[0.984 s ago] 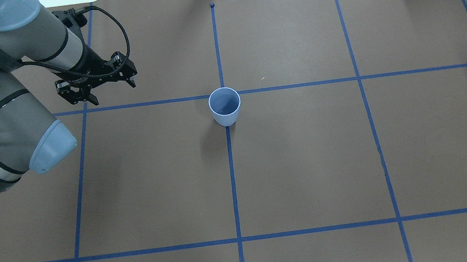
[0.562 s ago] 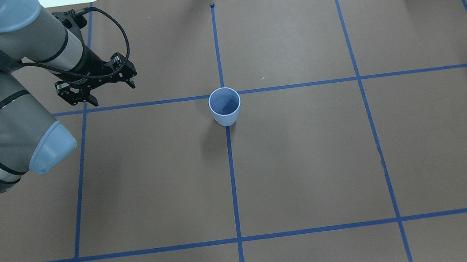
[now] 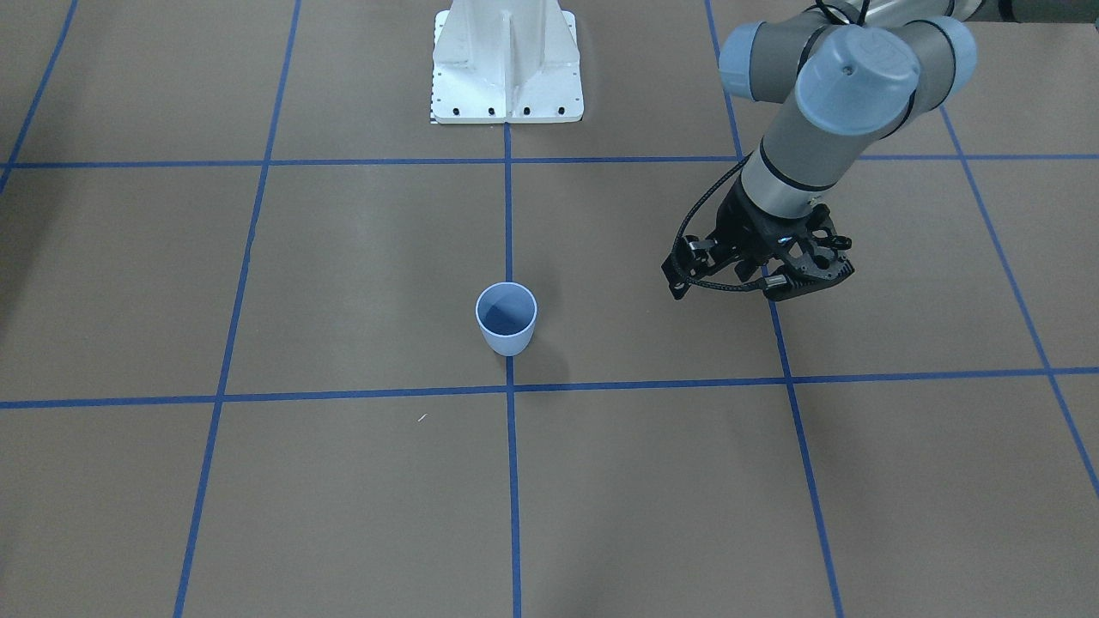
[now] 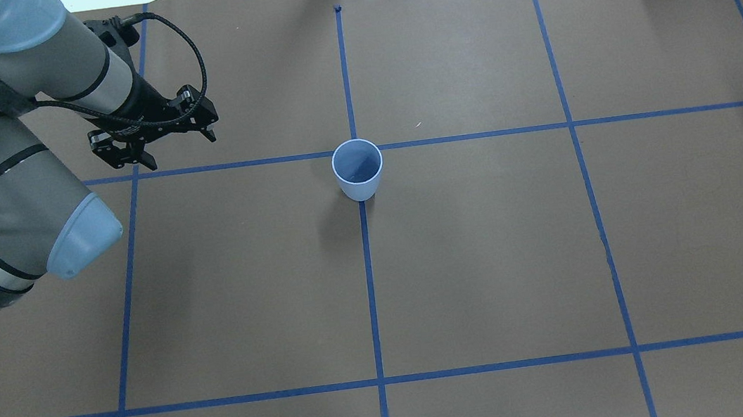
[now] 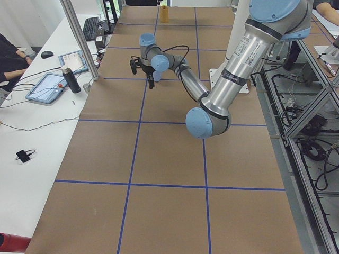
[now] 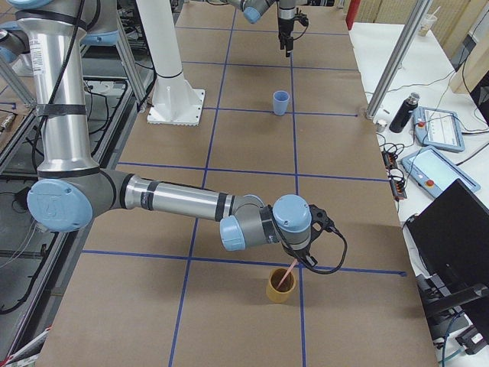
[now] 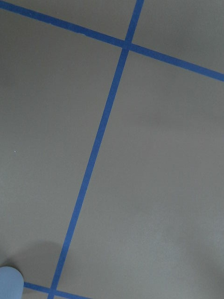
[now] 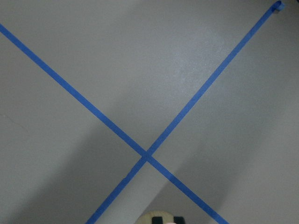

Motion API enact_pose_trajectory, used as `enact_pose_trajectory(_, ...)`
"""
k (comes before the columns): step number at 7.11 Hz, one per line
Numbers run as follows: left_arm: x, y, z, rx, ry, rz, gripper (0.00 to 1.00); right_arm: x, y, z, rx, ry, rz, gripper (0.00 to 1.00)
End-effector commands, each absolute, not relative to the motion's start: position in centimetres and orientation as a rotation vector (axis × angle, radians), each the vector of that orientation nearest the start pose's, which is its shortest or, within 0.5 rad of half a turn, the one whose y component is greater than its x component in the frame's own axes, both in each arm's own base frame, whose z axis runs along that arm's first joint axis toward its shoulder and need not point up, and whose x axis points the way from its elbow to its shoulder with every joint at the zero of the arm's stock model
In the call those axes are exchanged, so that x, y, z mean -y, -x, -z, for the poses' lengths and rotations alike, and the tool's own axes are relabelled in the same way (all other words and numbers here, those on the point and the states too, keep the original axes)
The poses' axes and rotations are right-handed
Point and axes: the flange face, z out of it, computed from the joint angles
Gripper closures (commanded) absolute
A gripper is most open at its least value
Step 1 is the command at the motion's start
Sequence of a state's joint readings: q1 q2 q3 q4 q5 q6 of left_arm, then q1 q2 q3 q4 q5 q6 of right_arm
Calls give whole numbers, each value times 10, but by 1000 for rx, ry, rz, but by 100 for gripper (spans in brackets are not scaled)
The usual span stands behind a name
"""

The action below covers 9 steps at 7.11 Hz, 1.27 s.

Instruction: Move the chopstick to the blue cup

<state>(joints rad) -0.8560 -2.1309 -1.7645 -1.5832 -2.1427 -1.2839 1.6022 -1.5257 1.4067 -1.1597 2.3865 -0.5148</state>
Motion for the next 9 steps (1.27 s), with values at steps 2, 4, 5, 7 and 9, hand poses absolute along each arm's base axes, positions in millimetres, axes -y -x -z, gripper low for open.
enact_pose_trajectory(2, 532, -358, -239, -918, 57, 310, 2, 512, -110, -660, 784, -532, 496, 100)
enact_pose_trajectory(4, 531, -357, -236, -922, 56, 308, 2, 510, -136, -640, 775, -586, 462, 100)
enact_pose_trajectory(5, 531, -357, -237, -919, 58, 309, 2, 509, -145, -632, 766, -604, 452, 100)
enact_pose_trajectory(7, 531, -358, -239, -917, 60, 309, 2, 508, -177, -576, 745, -670, 327, 100)
enact_pose_trajectory(9, 532, -359, -242, -912, 64, 311, 2, 501, -204, -536, 732, -683, 257, 100)
